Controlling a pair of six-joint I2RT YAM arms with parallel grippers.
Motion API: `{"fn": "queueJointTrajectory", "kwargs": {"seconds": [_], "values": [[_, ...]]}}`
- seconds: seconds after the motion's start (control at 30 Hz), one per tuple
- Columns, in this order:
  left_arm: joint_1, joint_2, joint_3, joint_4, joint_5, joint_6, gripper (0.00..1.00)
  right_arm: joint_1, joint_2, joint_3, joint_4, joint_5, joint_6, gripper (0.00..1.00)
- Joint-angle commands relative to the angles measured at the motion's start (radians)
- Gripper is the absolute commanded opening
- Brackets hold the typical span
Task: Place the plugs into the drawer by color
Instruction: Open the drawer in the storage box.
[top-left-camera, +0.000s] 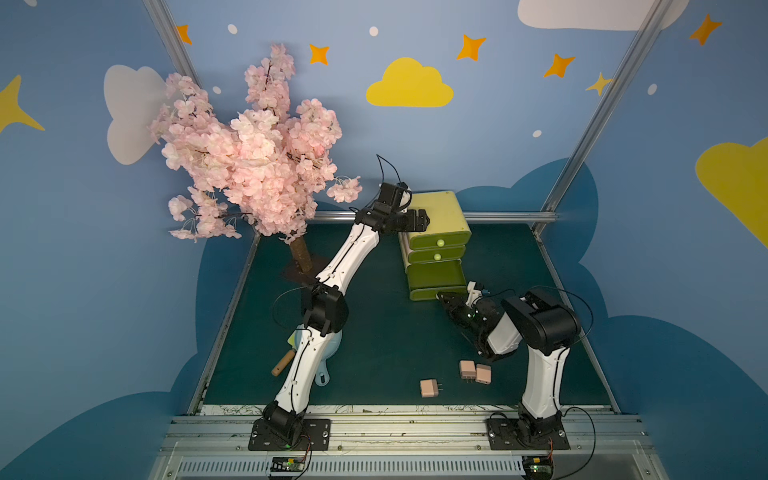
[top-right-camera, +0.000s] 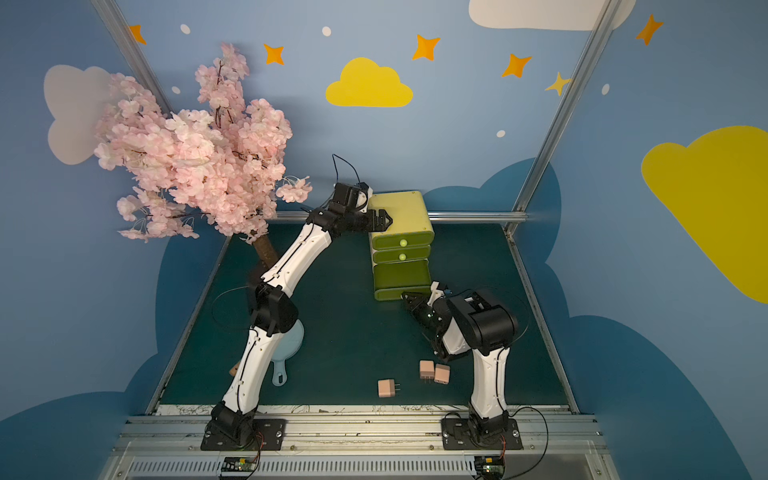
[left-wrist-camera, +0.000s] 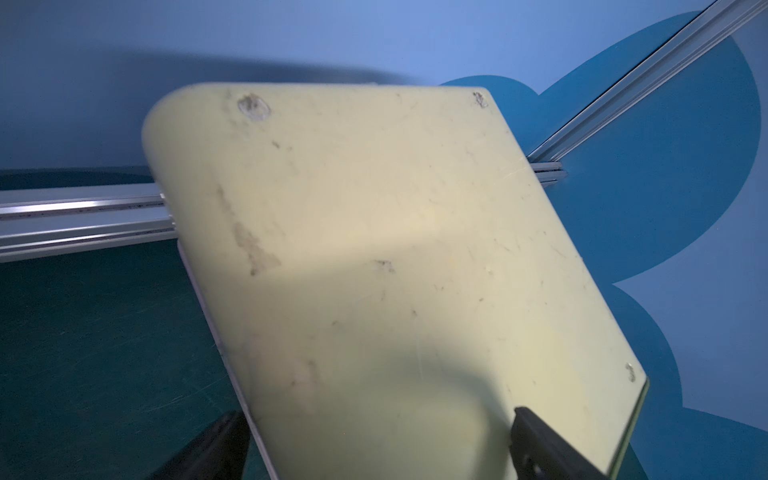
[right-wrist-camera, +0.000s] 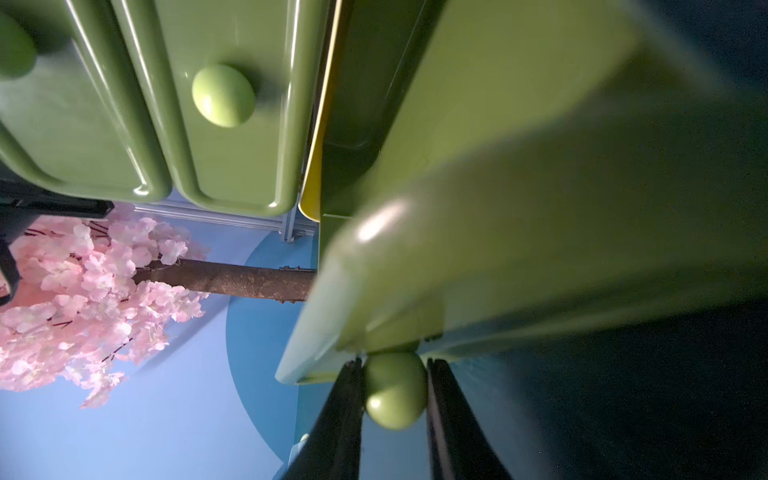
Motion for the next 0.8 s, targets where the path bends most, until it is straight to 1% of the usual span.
{"fn": "queueJointTrajectory", "kwargs": {"seconds": [0.0, 0.2, 0.3, 0.33, 0.4, 0.47, 0.5, 0.53, 0.67, 0.73, 0.77], "values": [[-0.007, 0.036, -0.011, -0.044, -0.021, 0.021, 0.99, 0.013, -0.026, -0.042, -0.017, 0.018, -0.045, 0.2], [-0.016, 0.03, -0.011, -0.05, -0.035, 0.028, 0.99, 0.008, -0.048, -0.078, -0.017, 0.007, -0.064, 0.25], [-0.025, 0.029, -0.011, -0.053, -0.043, 0.034, 0.99, -0.01, -0.065, -0.094, -0.017, -0.015, -0.079, 0.3], [-0.025, 0.029, -0.011, -0.053, -0.043, 0.034, 0.99, -0.017, -0.068, -0.096, -0.017, -0.029, -0.083, 0.33], [-0.029, 0.03, -0.011, -0.054, -0.045, 0.034, 0.99, -0.03, -0.089, -0.101, -0.021, -0.073, -0.102, 0.46], [-0.03, 0.029, -0.011, -0.057, -0.049, 0.036, 0.99, -0.041, -0.12, -0.109, -0.043, -0.126, -0.121, 0.55], [-0.031, 0.027, -0.011, -0.058, -0.051, 0.036, 0.99, -0.045, -0.143, -0.111, -0.071, -0.157, -0.134, 0.59], [-0.032, 0.024, -0.011, -0.059, -0.05, 0.036, 0.99, -0.048, -0.166, -0.118, -0.1, -0.18, -0.145, 0.61], [-0.032, 0.015, -0.011, -0.066, -0.055, 0.036, 0.99, -0.043, -0.323, -0.163, -0.288, -0.276, -0.244, 0.64], [-0.034, 0.011, -0.011, -0.07, -0.059, 0.039, 0.99, -0.033, -0.457, -0.178, -0.469, -0.302, -0.318, 0.65], [-0.035, 0.009, -0.011, -0.071, -0.062, 0.04, 0.99, -0.021, -0.55, -0.174, -0.621, -0.306, -0.377, 0.64]]}}
